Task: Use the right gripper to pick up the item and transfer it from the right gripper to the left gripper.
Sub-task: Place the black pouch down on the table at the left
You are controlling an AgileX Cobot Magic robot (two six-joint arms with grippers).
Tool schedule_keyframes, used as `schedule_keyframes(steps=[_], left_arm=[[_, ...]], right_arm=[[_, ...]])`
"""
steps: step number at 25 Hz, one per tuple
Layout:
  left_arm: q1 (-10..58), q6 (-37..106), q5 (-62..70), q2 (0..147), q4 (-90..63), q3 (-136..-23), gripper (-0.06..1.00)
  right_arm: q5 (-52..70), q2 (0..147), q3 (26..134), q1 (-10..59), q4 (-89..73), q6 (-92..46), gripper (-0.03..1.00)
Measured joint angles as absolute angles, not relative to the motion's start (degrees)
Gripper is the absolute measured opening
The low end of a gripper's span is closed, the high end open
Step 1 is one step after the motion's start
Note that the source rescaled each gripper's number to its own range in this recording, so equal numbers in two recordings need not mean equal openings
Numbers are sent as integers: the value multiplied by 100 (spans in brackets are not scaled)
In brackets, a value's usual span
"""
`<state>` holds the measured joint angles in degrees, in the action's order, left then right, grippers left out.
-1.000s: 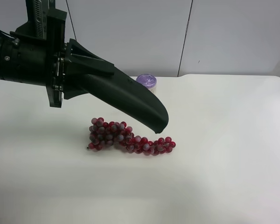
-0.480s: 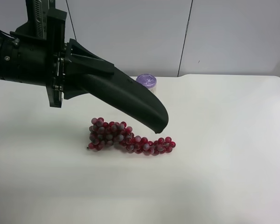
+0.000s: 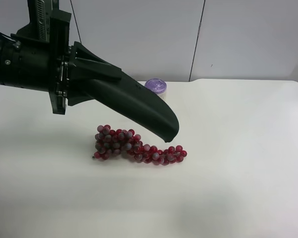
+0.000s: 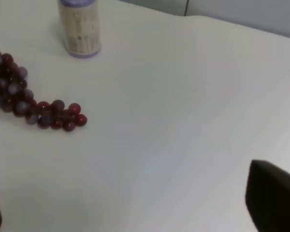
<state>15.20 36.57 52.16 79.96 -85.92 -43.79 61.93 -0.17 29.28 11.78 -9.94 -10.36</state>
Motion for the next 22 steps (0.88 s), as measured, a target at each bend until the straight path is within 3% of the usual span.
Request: schedule_keyframes(steps=[7,22], left_arm=[[1118,3663,5266,7996,-8696,-4379,0],[-2479,4503,5224,8119,-8960,-4379,0]], right_arm=[[6193,-17,2928,1171,-994,-1036,100],[6193,-17,2928,1171,-994,-1035,100]])
